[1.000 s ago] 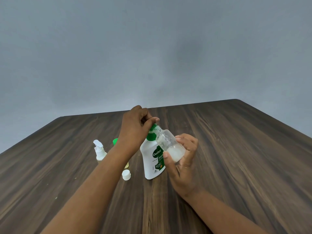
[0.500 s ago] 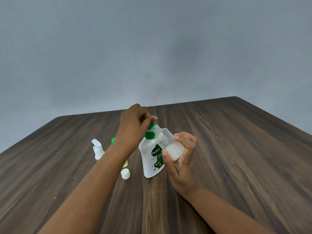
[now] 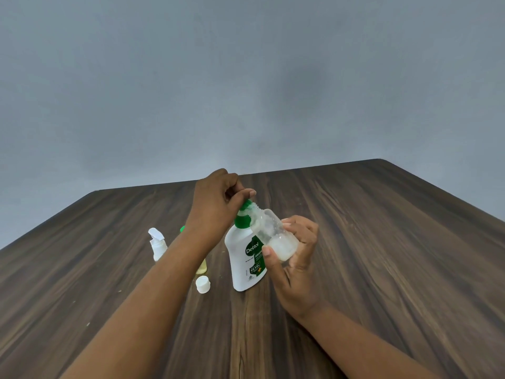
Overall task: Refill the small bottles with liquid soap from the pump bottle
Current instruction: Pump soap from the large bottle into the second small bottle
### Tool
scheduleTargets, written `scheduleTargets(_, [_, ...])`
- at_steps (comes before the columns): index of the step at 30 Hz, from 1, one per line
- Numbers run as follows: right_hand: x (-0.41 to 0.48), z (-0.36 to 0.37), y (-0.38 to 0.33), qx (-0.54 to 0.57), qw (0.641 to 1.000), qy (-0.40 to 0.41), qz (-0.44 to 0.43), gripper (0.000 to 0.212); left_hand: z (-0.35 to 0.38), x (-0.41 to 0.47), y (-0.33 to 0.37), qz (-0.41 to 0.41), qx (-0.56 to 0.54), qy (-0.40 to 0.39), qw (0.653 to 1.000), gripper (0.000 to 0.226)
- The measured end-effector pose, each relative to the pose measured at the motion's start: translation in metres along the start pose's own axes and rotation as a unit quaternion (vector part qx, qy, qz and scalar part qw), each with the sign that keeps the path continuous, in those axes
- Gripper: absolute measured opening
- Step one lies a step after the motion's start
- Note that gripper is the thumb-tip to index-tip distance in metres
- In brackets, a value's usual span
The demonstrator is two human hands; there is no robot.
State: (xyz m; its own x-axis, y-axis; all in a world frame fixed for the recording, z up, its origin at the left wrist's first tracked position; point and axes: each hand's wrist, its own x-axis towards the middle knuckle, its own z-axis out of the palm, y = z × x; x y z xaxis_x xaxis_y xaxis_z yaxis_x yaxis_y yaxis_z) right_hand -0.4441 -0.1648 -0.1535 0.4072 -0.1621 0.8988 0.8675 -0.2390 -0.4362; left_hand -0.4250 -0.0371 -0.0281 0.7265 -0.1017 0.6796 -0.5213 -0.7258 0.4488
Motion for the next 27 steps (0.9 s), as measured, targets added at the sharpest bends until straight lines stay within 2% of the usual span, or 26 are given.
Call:
scheduleTargets(6, [-0.001, -0.002, 0.000, -0.011, 1.000, -0.002, 0.001, 0.039, 0.001, -0.003, 0.001, -0.014, -0.025, 0.020, 0.999, 0.031])
scheduleTargets(9, [0.000, -0.001, 0.000, -0.007, 1.000, -0.007, 0.005, 0.038, -0.006, 0.004, 0.003, 0.002, -0.004, -0.004, 1.000, 0.025])
scheduleTargets(13, [0.001, 0.000, 0.001, -0.003, 1.000, -0.002, 0.003, 0.036, -0.010, 0.009, 0.005, 0.020, 0.007, -0.027, 0.999, 0.028])
scheduleTargets(22, [-0.001, -0.003, -0.001, -0.009, 1.000, -0.002, 0.008, 0.035, 0.003, -0.006, 0.001, -0.025, -0.023, 0.025, 0.999, 0.030])
scheduleTargets(27, [0.001, -0.001, -0.001, -0.007, 1.000, -0.008, 0.007, 0.035, -0.007, 0.004, 0.004, 0.003, 0.003, -0.008, 1.000, 0.022])
